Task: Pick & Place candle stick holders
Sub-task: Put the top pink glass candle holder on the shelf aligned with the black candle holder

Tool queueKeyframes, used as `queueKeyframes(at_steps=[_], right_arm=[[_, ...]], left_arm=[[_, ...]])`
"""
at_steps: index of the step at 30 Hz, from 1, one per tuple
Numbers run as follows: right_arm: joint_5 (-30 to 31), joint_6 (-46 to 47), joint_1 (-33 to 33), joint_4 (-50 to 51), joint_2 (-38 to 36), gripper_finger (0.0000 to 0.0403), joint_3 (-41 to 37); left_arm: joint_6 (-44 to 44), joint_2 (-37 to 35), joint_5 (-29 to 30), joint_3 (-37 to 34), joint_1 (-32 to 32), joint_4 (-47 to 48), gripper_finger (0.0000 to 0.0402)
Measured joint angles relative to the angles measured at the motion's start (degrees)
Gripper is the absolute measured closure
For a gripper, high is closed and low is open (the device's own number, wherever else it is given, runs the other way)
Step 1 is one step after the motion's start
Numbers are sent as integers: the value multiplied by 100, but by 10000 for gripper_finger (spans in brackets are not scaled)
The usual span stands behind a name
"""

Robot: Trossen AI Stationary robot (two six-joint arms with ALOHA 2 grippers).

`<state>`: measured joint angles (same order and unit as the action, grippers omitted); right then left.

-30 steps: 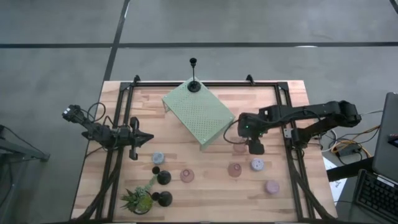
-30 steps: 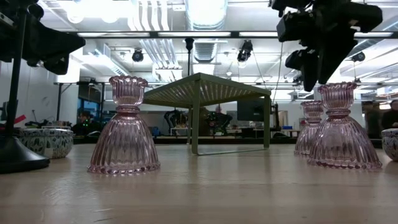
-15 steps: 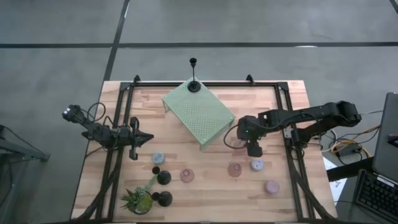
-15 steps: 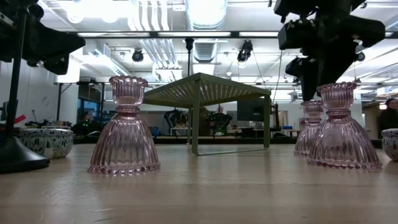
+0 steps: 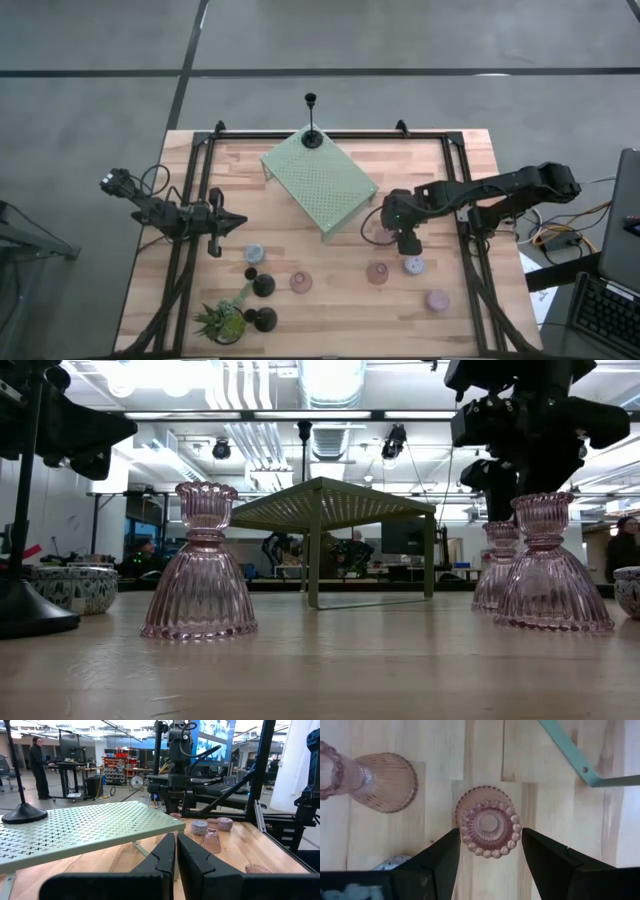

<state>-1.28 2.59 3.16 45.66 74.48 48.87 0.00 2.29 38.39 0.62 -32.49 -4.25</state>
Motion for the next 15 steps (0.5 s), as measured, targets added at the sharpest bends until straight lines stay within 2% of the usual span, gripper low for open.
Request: queueKeyframes(at_steps=[15], right_arm=[[-2,48,0,-545,-2,197,-298]], left_arm=[[1,1,-2,0,0,0,381]])
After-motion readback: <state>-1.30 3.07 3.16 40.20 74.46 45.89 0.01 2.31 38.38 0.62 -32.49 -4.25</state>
